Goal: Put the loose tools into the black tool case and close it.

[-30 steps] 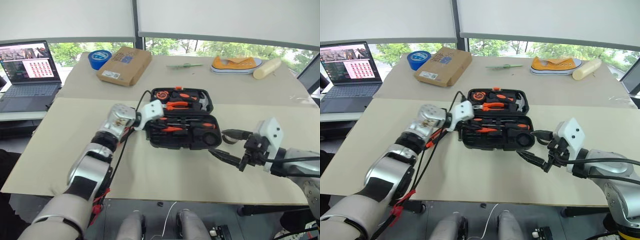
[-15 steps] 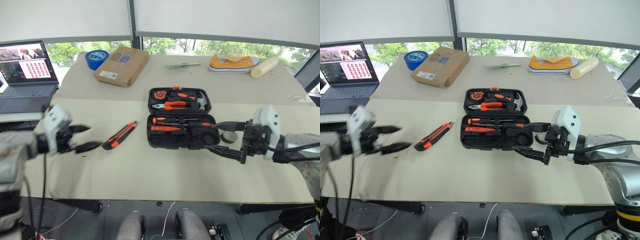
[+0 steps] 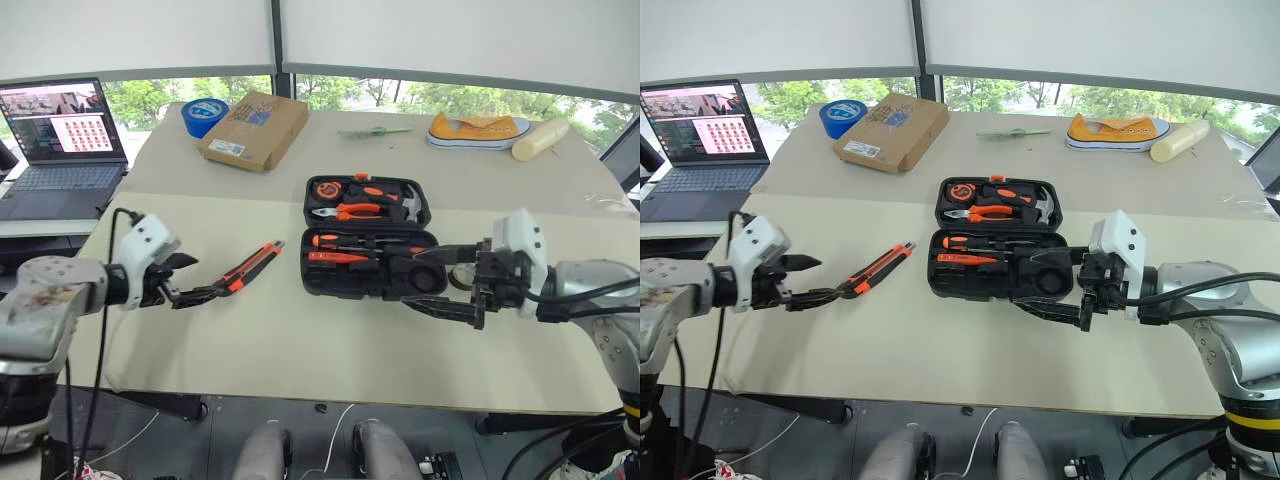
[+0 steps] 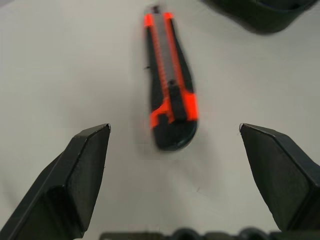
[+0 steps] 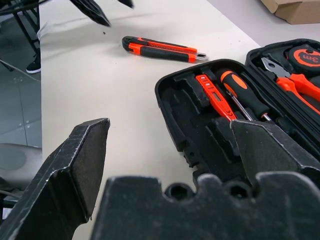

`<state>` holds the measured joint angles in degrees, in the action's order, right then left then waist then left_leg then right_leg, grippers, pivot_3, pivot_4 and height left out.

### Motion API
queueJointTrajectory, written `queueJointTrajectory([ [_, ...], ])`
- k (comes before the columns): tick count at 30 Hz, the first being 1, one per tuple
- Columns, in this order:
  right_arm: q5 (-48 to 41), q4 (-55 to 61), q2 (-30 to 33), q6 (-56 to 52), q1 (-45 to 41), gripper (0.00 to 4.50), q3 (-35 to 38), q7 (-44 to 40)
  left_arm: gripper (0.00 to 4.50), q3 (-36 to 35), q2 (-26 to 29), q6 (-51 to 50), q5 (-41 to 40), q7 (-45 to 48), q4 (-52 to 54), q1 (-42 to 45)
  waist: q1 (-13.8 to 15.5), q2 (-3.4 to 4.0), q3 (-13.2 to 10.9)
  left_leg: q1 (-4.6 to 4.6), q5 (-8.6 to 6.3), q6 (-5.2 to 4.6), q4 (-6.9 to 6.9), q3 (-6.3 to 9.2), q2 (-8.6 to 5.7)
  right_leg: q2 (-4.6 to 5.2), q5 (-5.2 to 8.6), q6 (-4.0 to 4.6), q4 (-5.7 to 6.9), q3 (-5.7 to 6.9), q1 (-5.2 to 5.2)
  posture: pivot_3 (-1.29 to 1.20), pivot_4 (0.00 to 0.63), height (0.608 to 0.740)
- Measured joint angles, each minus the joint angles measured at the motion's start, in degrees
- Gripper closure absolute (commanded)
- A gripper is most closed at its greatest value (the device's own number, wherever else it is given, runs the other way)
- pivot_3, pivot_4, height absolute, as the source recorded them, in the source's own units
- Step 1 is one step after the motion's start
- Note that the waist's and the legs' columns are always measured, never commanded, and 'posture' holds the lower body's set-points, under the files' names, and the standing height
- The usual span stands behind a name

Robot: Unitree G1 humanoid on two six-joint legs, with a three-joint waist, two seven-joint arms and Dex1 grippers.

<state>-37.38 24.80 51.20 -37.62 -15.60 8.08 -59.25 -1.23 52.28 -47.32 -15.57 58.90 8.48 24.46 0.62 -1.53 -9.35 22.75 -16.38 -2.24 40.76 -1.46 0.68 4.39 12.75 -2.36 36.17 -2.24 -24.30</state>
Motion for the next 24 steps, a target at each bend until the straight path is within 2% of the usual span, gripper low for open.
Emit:
queueJointTrajectory([
  [4,-0.1,1.9,-0.1,-0.3,0.8,0.00,-0.2,0.8,0.06,8.1,-4.7,2.3,5.7,-4.0,-10.5,6.9,-0.1,-0.01,0.0,0.03,0.00,-0.01,0.01,-0.01,-0.13,-0.04,0.00,0.00,0.03,-0.01,-0.04,0.00,0.150,0.735],
  [8,0.0,2.1,-0.2,-0.4,0.8,0.00,-0.2,1.9,0.06,11.4,-6.5,4.2,7.8,-4.3,-15.3,9.1,-0.3,0.00,0.0,0.04,0.00,-0.01,0.01,0.00,-0.12,-0.02,0.00,0.00,0.03,-0.01,-0.04,0.00,0.150,0.735],
  [11,0.3,2.1,-0.2,-0.3,0.8,0.00,-0.6,2.6,0.74,11.8,-7.2,6.5,8.3,-4.1,-16.5,9.3,-0.1,0.01,0.0,-0.01,0.01,-0.01,0.03,0.00,-0.11,0.01,0.00,0.00,0.02,-0.03,0.01,0.00,0.150,0.735],
  [16,0.0,3.3,-0.3,-0.4,1.2,0.00,-0.9,2.4,2.57,12.5,-7.9,9.9,8.5,-3.9,-17.3,9.0,0.0,0.04,0.0,-0.06,0.01,-0.01,0.07,-0.01,-0.08,0.02,0.00,-0.01,0.05,-0.05,0.07,0.00,0.150,0.735],
  [17,0.2,3.8,-0.3,-0.2,1.3,0.00,-1.0,2.5,2.73,12.4,-7.9,10.0,8.6,-3.9,-17.3,8.9,0.0,0.07,0.0,-0.08,0.00,-0.01,0.06,-0.01,-0.07,0.01,0.00,-0.01,0.06,-0.05,0.08,0.00,0.150,0.735],
  [20,0.7,3.8,-0.3,-0.1,1.3,0.00,-1.1,3.1,2.73,11.4,-8.0,10.5,8.3,-3.9,-17.3,8.3,0.0,0.09,0.1,-0.08,0.01,-0.01,0.06,-0.01,-0.06,0.00,0.00,-0.01,0.06,-0.06,0.07,0.00,0.150,0.735],
  [24,0.5,3.7,-0.3,-0.1,2.6,0.00,-0.8,3.2,2.73,7.2,-11.1,23.0,5.6,-2.0,-19.2,7.0,0.1,0.05,0.0,0.14,0.01,-0.01,0.10,0.03,0.02,0.02,0.00,0.00,0.04,0.02,-0.08,0.00,0.150,0.735],
])
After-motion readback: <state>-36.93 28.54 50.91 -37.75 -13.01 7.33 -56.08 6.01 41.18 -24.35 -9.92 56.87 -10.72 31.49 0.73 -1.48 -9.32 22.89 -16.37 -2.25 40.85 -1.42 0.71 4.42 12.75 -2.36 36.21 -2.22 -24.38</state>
